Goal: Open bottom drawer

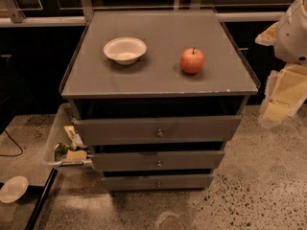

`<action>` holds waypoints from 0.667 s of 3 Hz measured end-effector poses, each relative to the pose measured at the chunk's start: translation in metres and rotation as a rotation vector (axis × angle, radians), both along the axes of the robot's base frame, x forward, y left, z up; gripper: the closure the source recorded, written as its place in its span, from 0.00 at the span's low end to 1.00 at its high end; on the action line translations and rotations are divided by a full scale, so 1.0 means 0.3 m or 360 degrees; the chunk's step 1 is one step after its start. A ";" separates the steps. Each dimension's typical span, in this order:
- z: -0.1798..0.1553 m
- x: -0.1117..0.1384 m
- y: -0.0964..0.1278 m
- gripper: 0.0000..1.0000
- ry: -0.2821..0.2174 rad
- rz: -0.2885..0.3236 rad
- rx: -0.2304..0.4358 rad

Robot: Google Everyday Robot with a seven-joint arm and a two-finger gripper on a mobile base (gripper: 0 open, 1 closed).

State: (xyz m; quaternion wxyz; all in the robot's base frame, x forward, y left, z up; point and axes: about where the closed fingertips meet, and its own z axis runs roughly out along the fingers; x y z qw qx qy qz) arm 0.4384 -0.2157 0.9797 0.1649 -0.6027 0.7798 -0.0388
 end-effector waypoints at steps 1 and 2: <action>-0.012 -0.015 -0.007 0.00 -0.0002 -0.0003 0.0000; -0.108 -0.060 -0.024 0.00 0.0031 0.0027 -0.0011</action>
Offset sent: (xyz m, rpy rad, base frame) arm -0.0413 -0.0206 -0.0983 -0.0285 0.1092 0.0388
